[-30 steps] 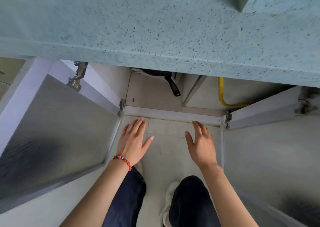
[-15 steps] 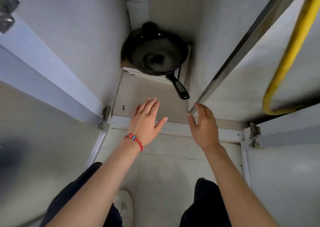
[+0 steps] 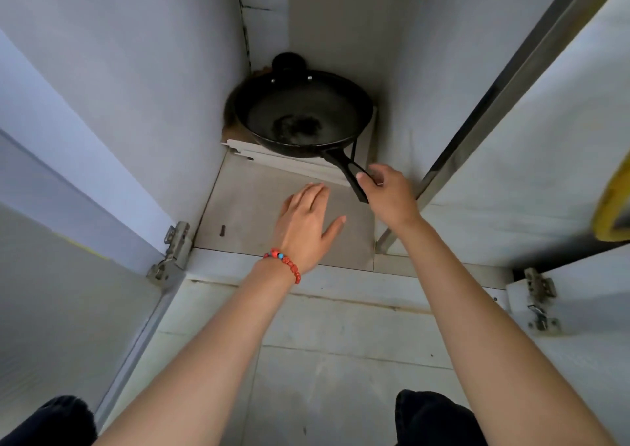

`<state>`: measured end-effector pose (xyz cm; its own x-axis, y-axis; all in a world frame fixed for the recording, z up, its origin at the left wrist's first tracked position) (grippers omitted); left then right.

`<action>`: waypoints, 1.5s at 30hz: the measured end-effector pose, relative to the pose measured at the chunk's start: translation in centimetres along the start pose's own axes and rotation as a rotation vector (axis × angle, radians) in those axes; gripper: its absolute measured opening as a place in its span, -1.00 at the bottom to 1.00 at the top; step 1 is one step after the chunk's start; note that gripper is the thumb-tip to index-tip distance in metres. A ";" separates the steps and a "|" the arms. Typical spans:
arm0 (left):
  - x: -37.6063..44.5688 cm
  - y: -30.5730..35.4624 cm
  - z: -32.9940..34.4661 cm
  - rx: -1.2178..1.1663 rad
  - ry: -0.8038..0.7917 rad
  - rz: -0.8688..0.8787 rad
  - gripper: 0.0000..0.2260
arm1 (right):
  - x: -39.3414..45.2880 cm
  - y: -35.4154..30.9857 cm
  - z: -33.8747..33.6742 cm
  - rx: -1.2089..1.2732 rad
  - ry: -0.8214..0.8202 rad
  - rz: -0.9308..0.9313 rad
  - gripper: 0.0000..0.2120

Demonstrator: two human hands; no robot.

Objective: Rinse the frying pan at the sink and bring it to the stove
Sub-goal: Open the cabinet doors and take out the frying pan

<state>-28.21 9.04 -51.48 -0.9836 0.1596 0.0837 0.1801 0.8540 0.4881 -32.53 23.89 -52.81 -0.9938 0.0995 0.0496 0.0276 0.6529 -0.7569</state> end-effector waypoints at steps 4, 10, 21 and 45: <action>1.0 -1.0 0.1 -0.027 0.034 -0.006 -0.54 | 0.2 1.1 2.1 0.283 -0.038 0.097 -0.84; 3.6 -2.0 1.5 -0.148 0.009 -0.089 -0.55 | -2.4 3.6 3.7 0.329 0.027 0.066 -0.90; 5.6 -4.9 9.6 -0.576 -0.223 -0.533 -0.65 | -4.6 5.1 8.8 0.274 -0.023 0.020 -0.83; 5.4 -6.6 11.8 -1.371 -0.392 -0.851 -0.91 | -4.3 5.6 11.1 0.881 -0.075 0.274 -0.82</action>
<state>-34.66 10.15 -64.51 -0.6913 0.1946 -0.6959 -0.7209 -0.2516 0.6458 -29.26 18.82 -64.50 -0.9699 0.0971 -0.2234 0.2014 -0.1965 -0.9596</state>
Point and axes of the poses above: each hand's wrist, its own x-axis towards the middle knuckle, its own z-axis out of the palm, y = z × x, the point moved 9 cm from there along x, towards the middle knuckle, and after that the axes turned 11 degrees about -z, right-handed, at the moved point
